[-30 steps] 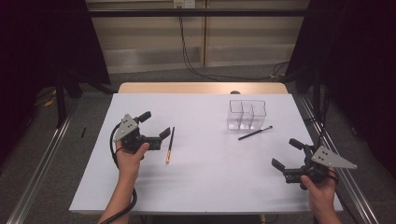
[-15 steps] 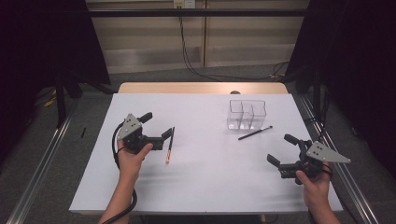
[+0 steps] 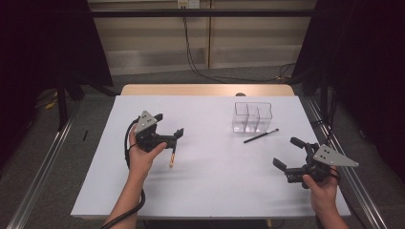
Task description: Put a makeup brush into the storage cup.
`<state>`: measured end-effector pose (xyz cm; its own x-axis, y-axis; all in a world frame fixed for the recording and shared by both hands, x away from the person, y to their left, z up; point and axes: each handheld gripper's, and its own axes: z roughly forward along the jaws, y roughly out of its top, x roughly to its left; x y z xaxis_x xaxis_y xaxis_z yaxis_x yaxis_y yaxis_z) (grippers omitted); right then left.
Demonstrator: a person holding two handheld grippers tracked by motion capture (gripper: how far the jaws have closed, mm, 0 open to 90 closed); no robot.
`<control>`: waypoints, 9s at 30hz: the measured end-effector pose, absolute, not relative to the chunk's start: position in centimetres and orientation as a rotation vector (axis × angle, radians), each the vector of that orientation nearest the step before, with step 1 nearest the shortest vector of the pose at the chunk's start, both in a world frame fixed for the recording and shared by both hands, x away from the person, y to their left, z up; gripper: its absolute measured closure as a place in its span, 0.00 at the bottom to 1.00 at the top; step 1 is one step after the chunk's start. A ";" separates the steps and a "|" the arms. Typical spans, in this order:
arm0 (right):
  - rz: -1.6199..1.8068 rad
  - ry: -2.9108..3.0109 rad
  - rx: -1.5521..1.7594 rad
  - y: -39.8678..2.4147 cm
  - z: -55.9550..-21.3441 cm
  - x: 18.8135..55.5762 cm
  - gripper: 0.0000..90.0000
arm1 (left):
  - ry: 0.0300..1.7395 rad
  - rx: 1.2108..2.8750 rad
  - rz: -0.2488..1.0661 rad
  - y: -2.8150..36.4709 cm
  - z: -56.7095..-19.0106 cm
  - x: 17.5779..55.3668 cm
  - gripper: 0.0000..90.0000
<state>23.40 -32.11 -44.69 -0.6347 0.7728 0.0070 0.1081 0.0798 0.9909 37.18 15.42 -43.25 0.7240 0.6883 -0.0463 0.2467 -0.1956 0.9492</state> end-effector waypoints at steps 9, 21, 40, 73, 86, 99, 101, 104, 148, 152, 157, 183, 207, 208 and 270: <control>1.598 1.831 0.870 -32.0 -44.7 23.5 0.00 | 0.823 1.886 0.414 14.4 -43.3 38.1 0.00; 1.592 1.834 0.865 -32.0 -44.7 23.4 0.00 | 0.899 2.055 0.312 13.1 -43.5 38.8 0.00; 1.598 1.838 0.868 -32.0 -44.8 23.5 0.00 | 1.117 2.285 0.115 12.1 -43.5 40.3 0.00; 1.599 1.845 0.864 -32.0 -44.9 23.7 0.00 | 1.174 2.472 0.040 11.7 -44.2 40.1 0.32; 1.596 1.842 0.861 -32.1 -44.8 23.6 0.00 | 1.225 2.479 0.054 11.8 -44.1 39.9 0.54; 1.588 1.844 0.864 -32.2 -44.8 23.7 0.00 | 1.316 2.490 -0.031 11.6 -44.5 39.9 0.74; 1.590 1.844 0.867 -32.2 -44.8 23.6 0.00 | 1.321 2.495 -0.040 11.5 -44.6 39.9 0.77; 1.582 1.847 0.872 -32.2 -44.8 23.7 0.00 | 1.318 2.526 -0.020 11.1 -44.7 39.9 0.81; 1.575 1.853 0.875 -32.3 -44.9 23.6 0.00 | 1.209 2.544 -0.020 10.6 -42.5 40.0 0.93; 1.576 1.854 0.874 -32.2 -44.9 23.6 0.00 | 1.175 2.524 -0.040 10.0 -42.0 39.8 0.93; 1.580 1.850 0.876 -32.3 -44.9 23.7 0.00 | 1.127 2.522 -0.060 9.3 -41.4 39.6 0.93; 1.604 1.864 0.878 -31.8 -44.8 23.9 0.00 | 0.887 2.568 -0.104 5.6 -40.2 37.7 0.93; 1.563 1.959 0.845 -29.7 -44.4 24.8 0.00 | 0.670 2.609 -0.181 2.8 -39.9 35.8 0.93; 1.559 1.968 0.849 -29.6 -44.4 24.9 0.00 | 0.657 2.619 -0.177 2.8 -39.8 35.8 0.93; 1.021 2.727 0.332 -21.1 -41.7 31.1 0.39 | 0.437 2.697 -0.275 0.5 -39.6 34.1 0.93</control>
